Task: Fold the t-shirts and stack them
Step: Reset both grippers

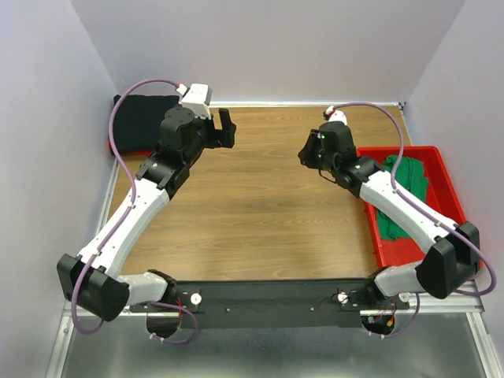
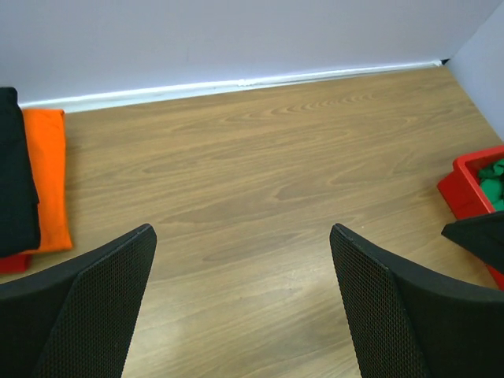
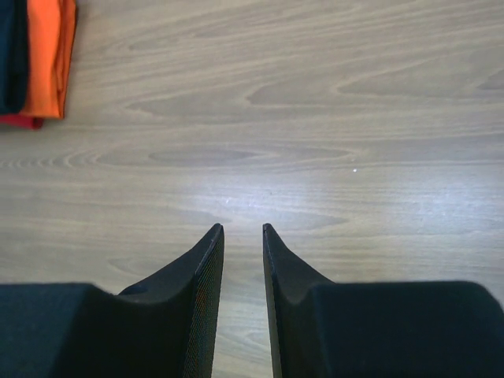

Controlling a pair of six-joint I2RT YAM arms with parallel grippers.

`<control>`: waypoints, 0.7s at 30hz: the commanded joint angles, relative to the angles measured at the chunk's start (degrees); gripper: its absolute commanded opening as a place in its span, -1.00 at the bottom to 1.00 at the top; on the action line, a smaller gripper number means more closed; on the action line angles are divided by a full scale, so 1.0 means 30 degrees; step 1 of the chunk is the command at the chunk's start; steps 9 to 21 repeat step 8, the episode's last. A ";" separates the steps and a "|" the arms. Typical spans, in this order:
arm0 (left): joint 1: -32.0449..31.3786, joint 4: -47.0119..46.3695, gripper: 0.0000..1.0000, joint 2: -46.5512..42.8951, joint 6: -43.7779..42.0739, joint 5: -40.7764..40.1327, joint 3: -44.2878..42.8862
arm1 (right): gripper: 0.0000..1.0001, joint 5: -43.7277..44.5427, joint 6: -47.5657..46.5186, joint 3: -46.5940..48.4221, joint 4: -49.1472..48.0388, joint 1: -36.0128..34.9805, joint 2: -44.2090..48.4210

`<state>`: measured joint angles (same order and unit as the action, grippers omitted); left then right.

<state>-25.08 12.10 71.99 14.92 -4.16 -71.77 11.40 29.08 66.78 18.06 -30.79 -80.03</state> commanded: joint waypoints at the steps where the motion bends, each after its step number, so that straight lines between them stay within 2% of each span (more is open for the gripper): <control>1: 0.0040 -0.0283 0.97 -0.0762 -0.1133 -0.0312 -0.0189 | -0.35 0.1796 0.0297 -0.0289 -0.0221 -0.0051 0.0339; 8: 0.0011 0.0069 0.97 -0.0616 -0.0930 0.0069 -0.1125 | -0.35 0.1620 0.0502 0.0062 -0.0484 -0.0051 -0.0129; 21: 0.0011 0.0069 0.97 -0.0616 -0.0930 0.0069 -0.1125 | -0.35 0.1620 0.0502 0.0062 -0.0484 -0.0051 -0.0129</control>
